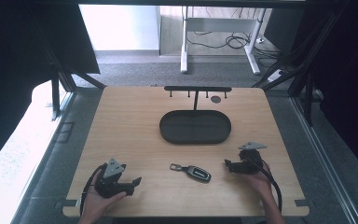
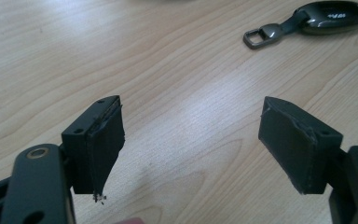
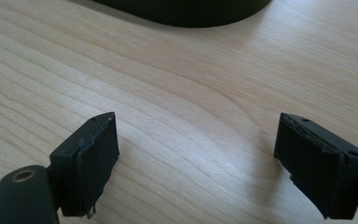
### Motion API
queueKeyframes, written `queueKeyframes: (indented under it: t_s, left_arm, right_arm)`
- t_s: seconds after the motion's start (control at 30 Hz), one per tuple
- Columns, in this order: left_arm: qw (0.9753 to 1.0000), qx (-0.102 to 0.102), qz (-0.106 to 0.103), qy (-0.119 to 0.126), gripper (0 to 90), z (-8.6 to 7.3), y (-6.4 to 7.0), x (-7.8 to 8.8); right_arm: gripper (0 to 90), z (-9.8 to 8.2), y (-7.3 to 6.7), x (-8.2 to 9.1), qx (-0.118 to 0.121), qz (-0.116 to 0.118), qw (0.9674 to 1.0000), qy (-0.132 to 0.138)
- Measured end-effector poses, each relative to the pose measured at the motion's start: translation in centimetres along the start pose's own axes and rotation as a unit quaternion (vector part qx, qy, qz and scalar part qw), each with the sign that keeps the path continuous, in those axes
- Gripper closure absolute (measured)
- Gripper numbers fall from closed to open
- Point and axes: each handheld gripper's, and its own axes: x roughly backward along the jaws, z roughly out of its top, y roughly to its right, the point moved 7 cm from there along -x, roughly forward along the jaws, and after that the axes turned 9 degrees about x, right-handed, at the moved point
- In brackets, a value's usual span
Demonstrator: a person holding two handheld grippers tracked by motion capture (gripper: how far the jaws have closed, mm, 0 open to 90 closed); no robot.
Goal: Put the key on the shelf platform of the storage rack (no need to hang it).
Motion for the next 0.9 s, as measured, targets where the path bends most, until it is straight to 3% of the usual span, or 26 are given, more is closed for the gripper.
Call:
queueKeyframes:
  t_s: [0.1,0.33,0.47,0.77,0.9]
  left_arm:
    - [1.0000,-0.002,-0.001,-0.002,22.4,0.0,0.2,-0.2]
    - [1.0000,-0.003,-0.002,0.000,22.4,0.0,0.4,-0.1]
    - [1.0000,-0.002,-0.002,-0.002,22.4,-0.1,0.2,-0.1]
    - [1.0000,0.002,0.000,-0.001,22.5,0.0,-0.1,0.0]
    - [1.0000,0.004,-0.001,0.000,22.4,0.1,-0.1,0.1]
  right_arm:
    - [17.6,0.0,0.3,0.7,0.003,0.003,0.9999,0.015]
    - [19.9,-0.3,0.5,2.0,0.017,-0.006,0.9996,0.022]
    - [21.0,-0.2,0.8,2.6,0.006,0.000,0.9995,0.032]
    - [22.7,0.5,0.8,3.3,0.024,0.011,0.9988,0.041]
    - [22.7,0.7,0.8,3.6,0.021,0.014,0.9987,0.044]
